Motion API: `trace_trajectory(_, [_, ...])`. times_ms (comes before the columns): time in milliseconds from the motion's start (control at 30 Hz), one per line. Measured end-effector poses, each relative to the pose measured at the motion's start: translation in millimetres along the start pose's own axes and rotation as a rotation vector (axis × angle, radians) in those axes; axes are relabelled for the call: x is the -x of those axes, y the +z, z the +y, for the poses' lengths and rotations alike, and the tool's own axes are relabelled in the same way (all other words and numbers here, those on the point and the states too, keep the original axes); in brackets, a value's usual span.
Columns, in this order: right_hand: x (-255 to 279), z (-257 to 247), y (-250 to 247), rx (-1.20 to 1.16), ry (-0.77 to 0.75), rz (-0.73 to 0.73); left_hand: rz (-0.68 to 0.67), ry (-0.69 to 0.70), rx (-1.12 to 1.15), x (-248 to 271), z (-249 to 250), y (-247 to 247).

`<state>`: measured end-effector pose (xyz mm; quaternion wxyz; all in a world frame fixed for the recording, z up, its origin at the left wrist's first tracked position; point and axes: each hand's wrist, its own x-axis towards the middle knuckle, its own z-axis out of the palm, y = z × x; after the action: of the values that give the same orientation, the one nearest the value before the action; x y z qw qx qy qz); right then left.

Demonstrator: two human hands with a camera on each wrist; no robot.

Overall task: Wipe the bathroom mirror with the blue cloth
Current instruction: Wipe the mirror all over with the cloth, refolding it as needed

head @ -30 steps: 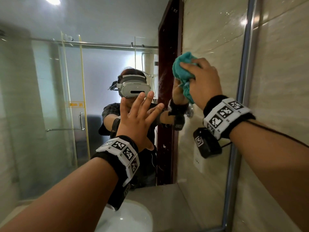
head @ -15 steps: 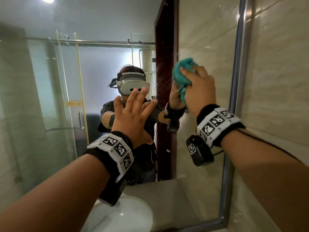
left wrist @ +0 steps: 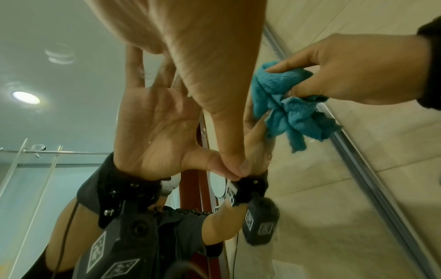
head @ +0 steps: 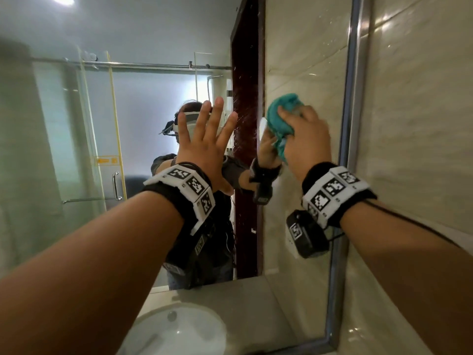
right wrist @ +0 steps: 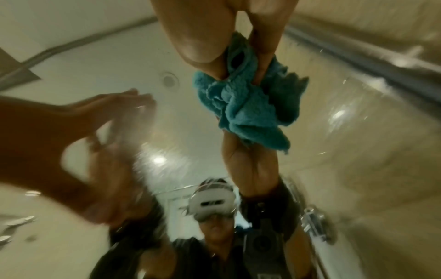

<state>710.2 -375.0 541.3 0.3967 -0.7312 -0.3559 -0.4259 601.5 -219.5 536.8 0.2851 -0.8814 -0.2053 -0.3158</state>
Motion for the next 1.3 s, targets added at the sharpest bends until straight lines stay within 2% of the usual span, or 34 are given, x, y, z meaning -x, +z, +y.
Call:
trace_trajectory(100, [31, -10, 7, 0.117, -0.174, -0.162, 0.001, -0.011, 0.003, 0, 0, -1])
trace_trajectory(167, [28, 1, 4, 0.081, -0.214, -0.17, -0.001, -0.009, 0.008, 0, 0, -1])
trace_trajectory(200, [21, 8, 0, 0.048, -0.181, -0.139, -0.002, -0.007, 0.009, 0, -1, 0])
trace_trajectory(333, [-9, 40, -18, -0.092, 0.139, 0.104, -0.009, -0.009, 0.015, -1, 0, 0])
trace_trajectory(400, [-9, 40, -16, -0.11, 0.185, 0.122, -0.015, -0.01, 0.016, -1, 1, 0])
trace_trajectory(433, [-4, 36, -11, -0.086, 0.159, 0.107, -0.015, -0.009, 0.018, -1, 1, 0])
trace_trajectory(533, [21, 21, 5, 0.137, -0.048, -0.046, -0.01, -0.009, 0.026, -1, 1, 0])
trace_trajectory(600, [24, 25, 6, 0.15, -0.127, -0.069, -0.01, -0.01, 0.035, 0, 1, 0])
trace_trajectory(667, [13, 36, -3, 0.056, -0.046, -0.01, -0.011, -0.01, 0.031, -1, 1, 0])
trace_trajectory(733, [1, 55, -14, -0.023, 0.137, 0.072, -0.012, -0.01, 0.027, 0, 2, 0])
trace_trajectory(833, [-1, 66, -17, 0.02, 0.246, 0.142, -0.005, -0.01, 0.029, -1, 1, 1])
trace_trajectory(900, [5, 59, -10, -0.02, 0.237, 0.146, 0.001, -0.01, 0.03, -1, 1, 2])
trace_trajectory(1033, [19, 61, -5, -0.045, 0.094, 0.054, 0.006, -0.012, 0.013, 0, 2, 2])
trace_trajectory(1200, [15, 60, -9, -0.055, 0.231, 0.17, 0.001, -0.012, 0.01, -1, 0, 1])
trace_trajectory(1233, [17, 54, -5, -0.042, 0.23, 0.146, 0.002, -0.01, 0.004, -1, 0, 1])
trace_trajectory(1300, [31, 38, 6, 0.009, 0.128, -0.003, -0.002, -0.01, -0.002, -1, 0, 2])
